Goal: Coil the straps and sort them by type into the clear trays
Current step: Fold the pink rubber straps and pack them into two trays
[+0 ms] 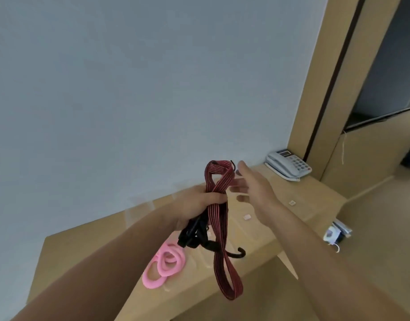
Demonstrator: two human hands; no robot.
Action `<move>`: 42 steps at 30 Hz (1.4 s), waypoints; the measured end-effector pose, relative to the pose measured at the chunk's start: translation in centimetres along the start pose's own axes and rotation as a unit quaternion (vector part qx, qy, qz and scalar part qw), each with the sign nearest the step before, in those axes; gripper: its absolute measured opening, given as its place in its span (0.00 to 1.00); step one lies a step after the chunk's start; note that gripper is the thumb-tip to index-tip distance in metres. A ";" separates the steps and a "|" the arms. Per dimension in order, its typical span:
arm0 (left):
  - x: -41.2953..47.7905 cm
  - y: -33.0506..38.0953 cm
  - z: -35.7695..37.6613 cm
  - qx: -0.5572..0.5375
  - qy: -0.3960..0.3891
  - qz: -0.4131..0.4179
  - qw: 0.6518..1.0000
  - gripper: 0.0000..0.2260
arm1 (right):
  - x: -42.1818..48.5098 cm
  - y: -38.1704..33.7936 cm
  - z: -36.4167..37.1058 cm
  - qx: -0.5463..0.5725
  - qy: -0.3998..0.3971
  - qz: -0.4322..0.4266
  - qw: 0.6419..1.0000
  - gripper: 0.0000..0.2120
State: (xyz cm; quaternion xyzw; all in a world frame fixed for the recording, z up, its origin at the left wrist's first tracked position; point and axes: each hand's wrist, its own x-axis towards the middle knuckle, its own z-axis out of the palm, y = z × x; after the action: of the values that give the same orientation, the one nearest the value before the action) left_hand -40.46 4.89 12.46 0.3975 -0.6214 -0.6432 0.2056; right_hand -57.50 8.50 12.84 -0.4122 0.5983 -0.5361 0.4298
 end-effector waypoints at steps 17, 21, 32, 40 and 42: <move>11.3 1.8 16.2 0.241 -0.149 -0.058 0.957 0.26 | -2.0 7.6 -15.6 -0.050 0.067 -0.015 0.996 0.08; 15.7 1.1 16.0 0.237 -0.129 -0.064 0.961 0.35 | 1.6 9.1 -18.2 -0.045 0.077 0.030 0.996 0.10; 29.1 0.1 10.8 -0.091 -0.017 -0.137 0.986 0.11 | 16.8 9.3 -25.2 -0.144 0.076 0.124 0.979 0.09; 34.4 -1.8 10.8 -0.239 0.051 -0.125 0.962 0.02 | 26.4 10.5 -27.3 -0.193 0.056 0.132 0.971 0.09; 35.4 -2.2 11.3 -0.238 0.068 -0.134 0.960 0.03 | 28.6 11.9 -27.7 -0.208 0.033 0.144 0.967 0.08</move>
State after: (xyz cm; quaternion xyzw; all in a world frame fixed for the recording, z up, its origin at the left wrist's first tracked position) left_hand -69.84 -14.45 0.28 0.4596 -0.3763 -0.7655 0.2474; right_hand -92.72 -9.85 0.42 -0.3841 0.7634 -0.3455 0.3875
